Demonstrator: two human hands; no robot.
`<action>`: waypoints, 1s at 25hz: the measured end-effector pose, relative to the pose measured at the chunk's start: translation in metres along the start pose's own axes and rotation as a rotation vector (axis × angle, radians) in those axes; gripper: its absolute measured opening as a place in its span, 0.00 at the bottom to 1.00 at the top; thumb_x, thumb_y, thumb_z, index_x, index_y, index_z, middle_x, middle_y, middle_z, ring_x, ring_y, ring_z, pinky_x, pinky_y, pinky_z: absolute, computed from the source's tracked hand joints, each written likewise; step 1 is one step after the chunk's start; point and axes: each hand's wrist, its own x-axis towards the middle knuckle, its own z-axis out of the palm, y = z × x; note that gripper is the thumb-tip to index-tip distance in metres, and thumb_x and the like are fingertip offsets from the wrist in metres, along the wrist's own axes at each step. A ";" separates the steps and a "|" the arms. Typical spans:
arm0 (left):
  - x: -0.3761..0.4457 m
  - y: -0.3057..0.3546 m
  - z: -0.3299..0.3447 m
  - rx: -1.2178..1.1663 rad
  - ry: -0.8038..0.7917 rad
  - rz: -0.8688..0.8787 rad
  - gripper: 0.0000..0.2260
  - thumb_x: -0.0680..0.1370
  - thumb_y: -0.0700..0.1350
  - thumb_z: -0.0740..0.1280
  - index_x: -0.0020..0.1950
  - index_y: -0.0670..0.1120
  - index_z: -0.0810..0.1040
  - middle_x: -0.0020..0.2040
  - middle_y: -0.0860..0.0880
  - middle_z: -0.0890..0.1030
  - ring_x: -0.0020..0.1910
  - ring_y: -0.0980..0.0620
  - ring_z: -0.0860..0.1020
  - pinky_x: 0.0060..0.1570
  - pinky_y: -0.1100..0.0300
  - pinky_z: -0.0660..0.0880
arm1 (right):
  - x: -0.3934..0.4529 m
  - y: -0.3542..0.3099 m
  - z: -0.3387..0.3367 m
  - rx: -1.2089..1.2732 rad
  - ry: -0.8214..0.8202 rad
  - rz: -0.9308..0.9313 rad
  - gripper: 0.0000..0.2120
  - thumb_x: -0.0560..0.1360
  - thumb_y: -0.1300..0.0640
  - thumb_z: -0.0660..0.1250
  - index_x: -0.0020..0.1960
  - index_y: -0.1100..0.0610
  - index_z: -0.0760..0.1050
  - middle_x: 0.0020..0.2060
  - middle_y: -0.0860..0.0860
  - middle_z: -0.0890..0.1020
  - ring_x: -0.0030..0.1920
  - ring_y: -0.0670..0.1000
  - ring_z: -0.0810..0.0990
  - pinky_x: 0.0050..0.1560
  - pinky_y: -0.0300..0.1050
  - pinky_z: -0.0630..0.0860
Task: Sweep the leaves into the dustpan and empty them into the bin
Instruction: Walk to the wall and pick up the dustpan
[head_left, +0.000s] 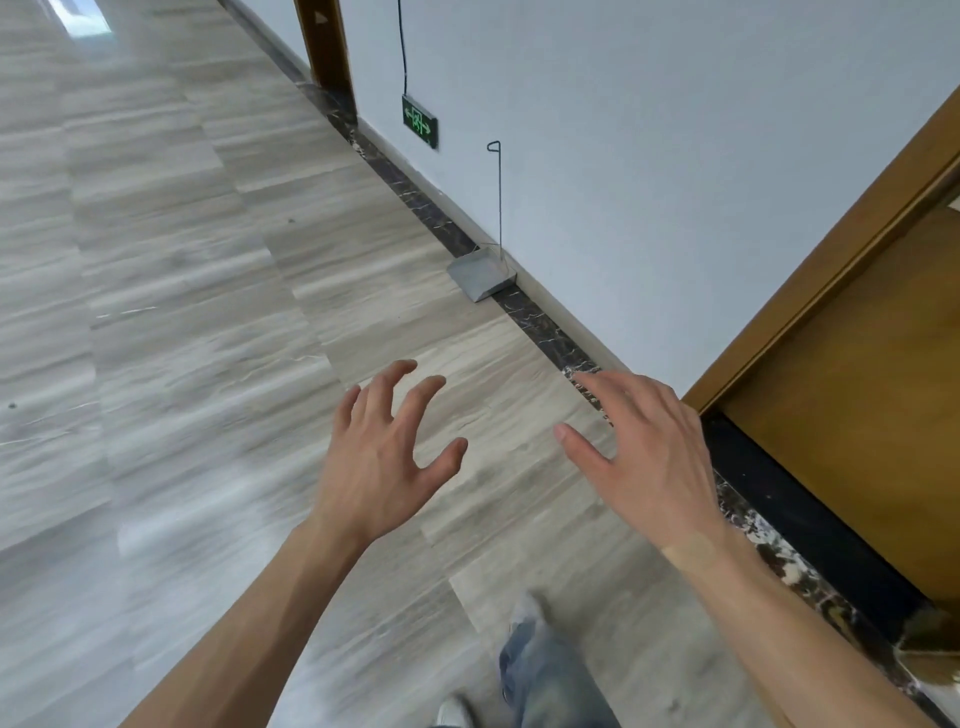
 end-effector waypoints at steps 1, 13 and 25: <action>0.026 -0.008 0.010 0.000 -0.006 0.000 0.27 0.74 0.64 0.61 0.69 0.52 0.68 0.71 0.47 0.65 0.65 0.48 0.70 0.68 0.41 0.63 | 0.023 0.009 0.009 -0.001 -0.002 0.005 0.26 0.76 0.35 0.59 0.69 0.46 0.69 0.66 0.44 0.73 0.66 0.48 0.70 0.64 0.52 0.68; 0.368 -0.080 0.098 0.050 0.007 -0.023 0.27 0.74 0.63 0.60 0.70 0.52 0.68 0.72 0.47 0.65 0.67 0.47 0.67 0.69 0.42 0.61 | 0.367 0.145 0.108 0.057 -0.016 0.018 0.26 0.74 0.37 0.61 0.69 0.48 0.70 0.64 0.46 0.73 0.67 0.50 0.66 0.61 0.51 0.69; 0.700 -0.237 0.190 0.106 -0.012 0.035 0.27 0.74 0.64 0.60 0.69 0.52 0.67 0.71 0.46 0.66 0.65 0.45 0.70 0.67 0.40 0.63 | 0.702 0.196 0.251 0.012 -0.039 0.012 0.25 0.75 0.37 0.60 0.69 0.46 0.69 0.66 0.46 0.72 0.69 0.50 0.65 0.62 0.51 0.70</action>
